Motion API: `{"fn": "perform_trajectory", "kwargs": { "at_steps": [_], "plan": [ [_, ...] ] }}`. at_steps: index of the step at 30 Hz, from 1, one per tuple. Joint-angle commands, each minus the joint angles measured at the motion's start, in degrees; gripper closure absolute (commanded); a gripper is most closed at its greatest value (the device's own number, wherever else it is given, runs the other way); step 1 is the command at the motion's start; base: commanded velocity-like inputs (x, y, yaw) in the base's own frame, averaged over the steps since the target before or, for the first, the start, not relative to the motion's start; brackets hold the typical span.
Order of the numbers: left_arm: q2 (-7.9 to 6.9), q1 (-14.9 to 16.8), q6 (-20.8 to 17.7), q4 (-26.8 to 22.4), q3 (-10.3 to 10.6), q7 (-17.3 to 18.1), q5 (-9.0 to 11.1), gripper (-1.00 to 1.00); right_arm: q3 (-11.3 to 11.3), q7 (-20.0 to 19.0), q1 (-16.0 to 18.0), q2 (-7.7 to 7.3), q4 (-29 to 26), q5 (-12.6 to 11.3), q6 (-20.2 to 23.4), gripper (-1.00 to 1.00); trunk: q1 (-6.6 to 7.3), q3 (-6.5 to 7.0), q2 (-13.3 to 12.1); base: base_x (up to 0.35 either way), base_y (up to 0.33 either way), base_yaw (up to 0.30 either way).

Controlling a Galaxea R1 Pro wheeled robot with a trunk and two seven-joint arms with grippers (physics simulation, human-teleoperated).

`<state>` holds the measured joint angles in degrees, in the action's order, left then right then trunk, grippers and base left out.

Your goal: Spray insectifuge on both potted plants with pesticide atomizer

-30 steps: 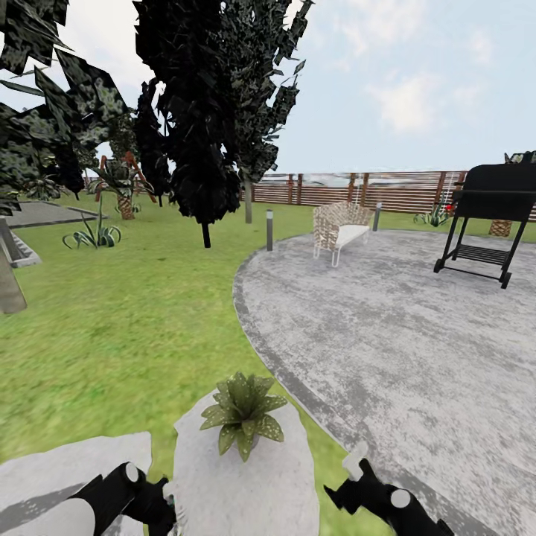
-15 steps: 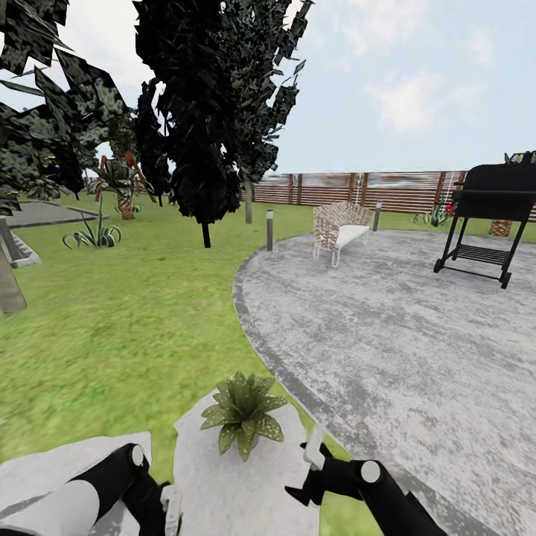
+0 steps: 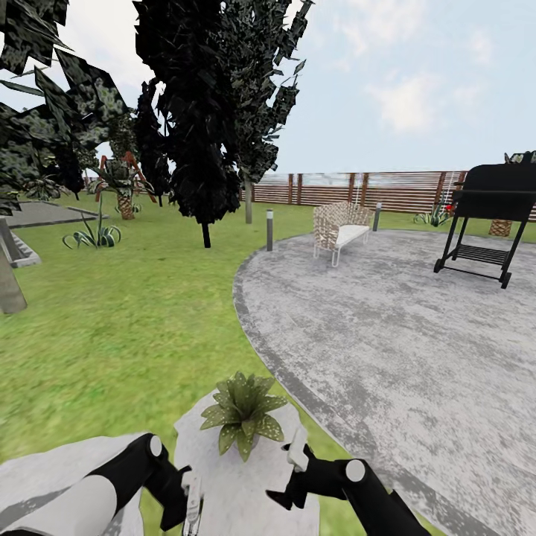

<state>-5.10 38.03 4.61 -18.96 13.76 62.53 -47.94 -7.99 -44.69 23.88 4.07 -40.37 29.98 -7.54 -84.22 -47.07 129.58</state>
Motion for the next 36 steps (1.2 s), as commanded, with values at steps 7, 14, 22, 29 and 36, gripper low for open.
{"fn": "perform_trajectory", "kwargs": {
  "at_steps": [7, 14, 22, 29, 36],
  "plan": [
    [1.94, 0.03, 0.43, -4.03, 0.01, -1.06, -0.4, 1.0, 0.11, -4.79, 0.03, 0.69, -0.06, 0.61, -0.45, -1.0, 0.01, -0.06, 0.03, 0.0, 0.0, 0.0],
    [4.65, 0.03, 0.48, -4.12, 0.12, -1.93, -0.41, 1.0, 0.09, -4.79, 0.03, 0.76, -0.14, 0.61, -0.45, 1.0, 0.01, -0.06, 0.03, 0.0, 0.0, 0.0],
    [6.97, 0.03, 0.48, -4.08, 0.08, -3.96, -0.45, 1.0, 0.08, -4.81, 0.03, 1.94, -0.32, 0.61, -0.45, 1.0, 0.01, -0.06, 0.03, 0.0, 0.0, 0.0],
    [7.99, -0.05, 0.57, -4.06, 0.04, -4.34, -0.42, 1.0, 0.08, -4.8, 0.03, 2.16, -0.4, 0.61, -0.45, 1.0, 0.01, -0.06, 0.03, 0.0, 0.0, 0.0],
    [8.94, -0.06, 0.73, -3.94, -0.11, -4.39, -0.25, 1.0, 0.08, -4.79, 0.03, 2.17, -0.41, 0.61, -0.45, 1.0, 0.01, -0.06, 0.03, 0.0, 0.0, 0.0]
  ]
}}
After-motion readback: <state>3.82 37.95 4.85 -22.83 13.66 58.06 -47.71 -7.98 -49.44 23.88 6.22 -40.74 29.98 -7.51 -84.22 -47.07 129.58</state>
